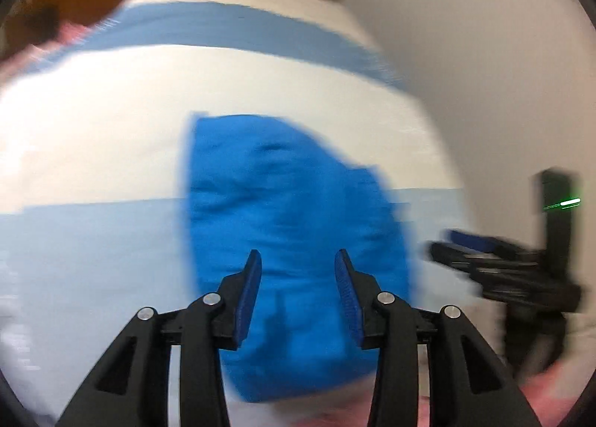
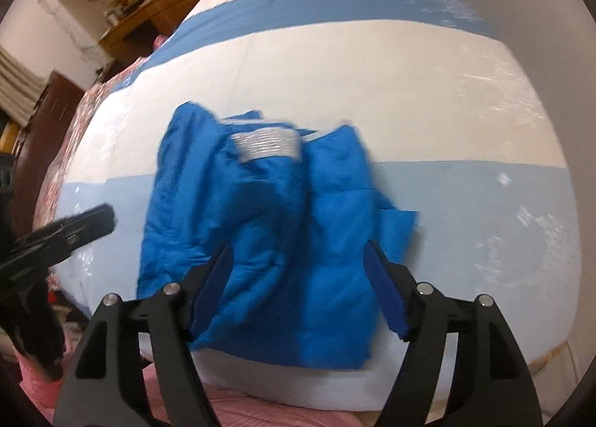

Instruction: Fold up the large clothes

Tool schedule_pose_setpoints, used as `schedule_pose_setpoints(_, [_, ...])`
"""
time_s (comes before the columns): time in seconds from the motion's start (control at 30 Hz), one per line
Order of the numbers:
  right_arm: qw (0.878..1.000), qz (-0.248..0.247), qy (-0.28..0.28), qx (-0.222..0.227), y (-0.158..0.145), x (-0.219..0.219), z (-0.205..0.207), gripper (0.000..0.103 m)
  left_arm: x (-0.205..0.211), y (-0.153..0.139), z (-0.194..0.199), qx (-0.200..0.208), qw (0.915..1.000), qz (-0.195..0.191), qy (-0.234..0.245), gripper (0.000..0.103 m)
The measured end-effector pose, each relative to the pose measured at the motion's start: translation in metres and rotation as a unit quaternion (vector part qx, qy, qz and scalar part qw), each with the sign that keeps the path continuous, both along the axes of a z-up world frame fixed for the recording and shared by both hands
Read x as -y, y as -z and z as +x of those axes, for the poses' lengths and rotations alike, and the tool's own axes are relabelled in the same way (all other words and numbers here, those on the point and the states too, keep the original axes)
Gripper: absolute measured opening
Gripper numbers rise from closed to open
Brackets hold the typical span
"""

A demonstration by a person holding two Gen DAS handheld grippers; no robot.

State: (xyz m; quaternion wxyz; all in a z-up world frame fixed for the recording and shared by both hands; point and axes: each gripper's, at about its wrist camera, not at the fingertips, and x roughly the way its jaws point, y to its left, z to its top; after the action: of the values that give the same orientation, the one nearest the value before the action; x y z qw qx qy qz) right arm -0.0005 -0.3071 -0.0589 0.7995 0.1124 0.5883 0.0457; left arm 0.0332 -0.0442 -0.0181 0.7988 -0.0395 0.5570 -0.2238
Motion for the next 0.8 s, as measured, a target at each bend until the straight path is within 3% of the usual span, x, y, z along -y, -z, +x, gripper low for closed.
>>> schedule_pose_setpoints(0.07, [1.0,0.008,-0.005,-0.016,0.009,-0.007,0.009,0.074,0.0,0.015,0.002,-0.005,0.9993,0.037,-0.007,0.04])
schedule_pose_setpoints(0.17, [0.999,0.017,0.0,-0.041,0.027,-0.013,0.021,0.075,0.006,0.04,0.004,-0.018,0.998,0.06,-0.008,0.04])
schedule_pose_setpoints(0.43, [0.995,0.043,-0.008,-0.085,0.062,-0.026,0.045,0.076,0.006,0.056,0.018,-0.023,0.9989,0.041,-0.002,0.04])
schedule_pose_setpoints(0.47, [0.995,0.054,-0.011,-0.086,0.064,-0.028,0.046,0.07,0.003,0.057,0.017,-0.023,0.999,0.037,-0.003,0.04])
schedule_pose_setpoints(0.53, [0.995,0.065,-0.019,-0.078,0.064,-0.033,0.048,0.039,-0.002,0.058,0.017,-0.024,0.9991,0.036,-0.003,0.04])
schedule_pose_setpoints(0.6, [0.995,0.078,-0.03,-0.051,0.051,-0.033,0.047,0.019,-0.011,0.056,0.014,-0.023,0.9991,0.036,-0.003,0.04])
schedule_pose_setpoints(0.63, [0.995,0.087,-0.034,-0.04,0.044,-0.032,0.045,0.013,-0.014,0.053,0.012,-0.022,0.9991,0.034,-0.005,0.04])
schedule_pose_setpoints(0.8, [0.992,0.116,-0.04,0.007,-0.001,-0.015,0.025,0.009,-0.029,0.025,0.003,-0.002,0.9997,0.012,-0.02,0.04])
